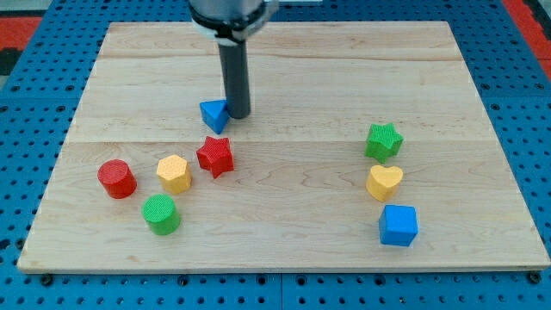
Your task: Place the blue triangle to the top of the green star
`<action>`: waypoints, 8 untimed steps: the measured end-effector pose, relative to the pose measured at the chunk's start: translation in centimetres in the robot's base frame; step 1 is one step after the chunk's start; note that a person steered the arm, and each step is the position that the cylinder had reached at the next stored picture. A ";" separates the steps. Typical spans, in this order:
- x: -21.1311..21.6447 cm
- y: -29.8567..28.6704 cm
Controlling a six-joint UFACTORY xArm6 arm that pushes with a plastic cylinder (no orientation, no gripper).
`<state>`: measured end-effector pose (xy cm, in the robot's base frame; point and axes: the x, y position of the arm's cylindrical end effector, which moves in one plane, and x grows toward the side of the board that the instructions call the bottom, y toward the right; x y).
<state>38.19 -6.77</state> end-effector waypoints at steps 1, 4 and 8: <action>-0.1 -1.3; 1.2 -7.4; 3.0 7.4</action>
<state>41.23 0.61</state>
